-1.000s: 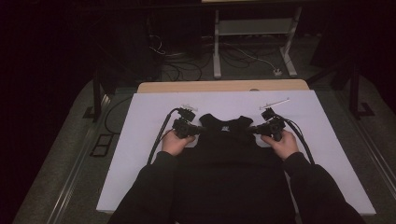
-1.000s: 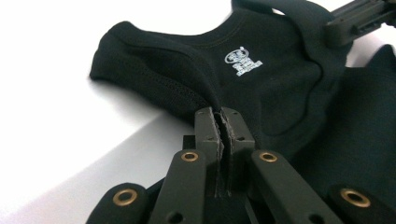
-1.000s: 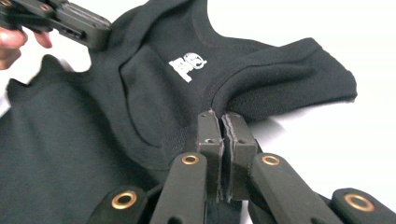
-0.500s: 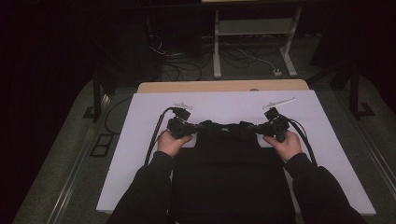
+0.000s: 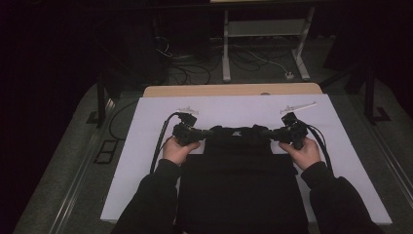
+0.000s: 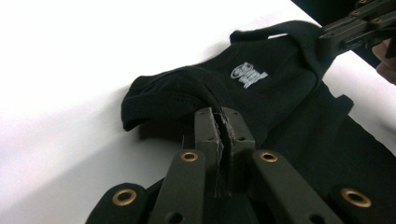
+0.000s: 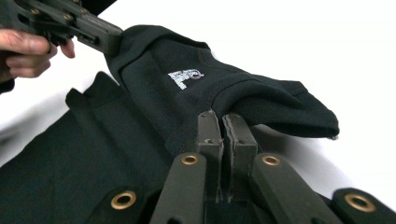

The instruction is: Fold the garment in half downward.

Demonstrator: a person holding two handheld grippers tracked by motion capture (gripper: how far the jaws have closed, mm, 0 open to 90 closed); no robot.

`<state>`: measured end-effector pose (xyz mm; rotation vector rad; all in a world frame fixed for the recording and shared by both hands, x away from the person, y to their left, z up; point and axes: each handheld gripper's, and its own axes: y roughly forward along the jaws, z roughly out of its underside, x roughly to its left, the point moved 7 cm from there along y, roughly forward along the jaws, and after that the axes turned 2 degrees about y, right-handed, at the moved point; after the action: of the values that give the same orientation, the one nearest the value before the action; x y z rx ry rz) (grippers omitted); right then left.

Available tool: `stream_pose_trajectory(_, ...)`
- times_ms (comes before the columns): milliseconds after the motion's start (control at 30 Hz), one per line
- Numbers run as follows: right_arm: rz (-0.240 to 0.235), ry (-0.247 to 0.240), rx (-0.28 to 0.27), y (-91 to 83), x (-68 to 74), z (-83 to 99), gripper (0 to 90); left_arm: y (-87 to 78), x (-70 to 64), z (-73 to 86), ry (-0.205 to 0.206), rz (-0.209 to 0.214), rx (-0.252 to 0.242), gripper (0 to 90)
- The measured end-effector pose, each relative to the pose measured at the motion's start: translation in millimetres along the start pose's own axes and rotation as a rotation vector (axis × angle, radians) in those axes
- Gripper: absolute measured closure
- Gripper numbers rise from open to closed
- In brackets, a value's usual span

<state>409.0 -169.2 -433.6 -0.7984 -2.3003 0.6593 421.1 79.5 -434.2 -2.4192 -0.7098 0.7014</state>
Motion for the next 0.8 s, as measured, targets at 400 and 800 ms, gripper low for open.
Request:
stream_pose_trajectory(400,-0.002,0.0,0.008,-4.2,7.5,10.5,84.9,-4.6,-9.0,8.2,-0.005,0.012,0.005,85.2)
stream_pose_trajectory(800,-0.011,-0.011,-0.001,-13.1,19.5,15.9,84.7,-13.9,-18.9,10.1,-0.005,0.023,-0.01,85.2)
